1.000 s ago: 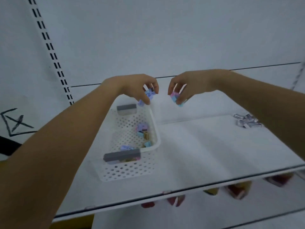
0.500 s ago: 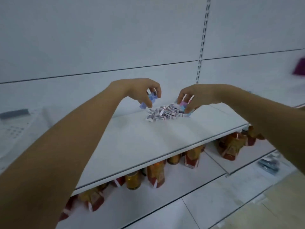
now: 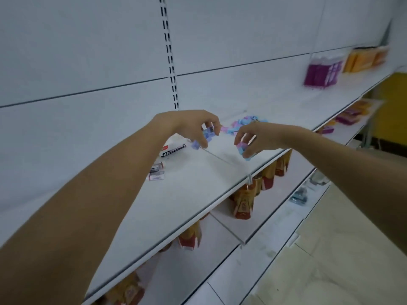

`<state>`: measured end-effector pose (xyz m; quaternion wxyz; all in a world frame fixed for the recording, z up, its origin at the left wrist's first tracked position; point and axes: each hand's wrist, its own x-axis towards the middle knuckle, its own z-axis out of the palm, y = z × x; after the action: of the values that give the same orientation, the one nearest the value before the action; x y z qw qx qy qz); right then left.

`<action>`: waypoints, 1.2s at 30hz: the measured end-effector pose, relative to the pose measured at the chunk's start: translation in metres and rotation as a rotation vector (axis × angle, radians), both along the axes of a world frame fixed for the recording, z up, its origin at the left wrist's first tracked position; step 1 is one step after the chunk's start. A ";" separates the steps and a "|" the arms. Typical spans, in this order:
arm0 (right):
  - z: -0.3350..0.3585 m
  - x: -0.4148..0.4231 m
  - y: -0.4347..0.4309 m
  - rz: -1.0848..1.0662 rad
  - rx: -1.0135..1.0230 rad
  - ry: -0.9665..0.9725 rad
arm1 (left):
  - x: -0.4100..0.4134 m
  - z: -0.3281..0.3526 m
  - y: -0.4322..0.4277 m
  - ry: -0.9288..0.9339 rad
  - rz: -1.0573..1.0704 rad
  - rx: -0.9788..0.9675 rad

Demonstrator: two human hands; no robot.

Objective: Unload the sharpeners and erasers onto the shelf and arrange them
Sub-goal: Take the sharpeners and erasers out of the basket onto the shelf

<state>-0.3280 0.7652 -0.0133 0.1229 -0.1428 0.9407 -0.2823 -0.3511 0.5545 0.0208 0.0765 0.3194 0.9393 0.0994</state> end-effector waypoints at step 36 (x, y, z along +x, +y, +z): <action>-0.010 -0.245 0.109 0.587 0.094 0.299 | -0.161 -0.045 0.129 -0.202 0.515 0.030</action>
<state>-0.5735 0.8745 -0.0233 0.0663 -0.4418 0.8789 -0.1670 -0.5125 0.6840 -0.0244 0.1374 0.0598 0.9755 0.1609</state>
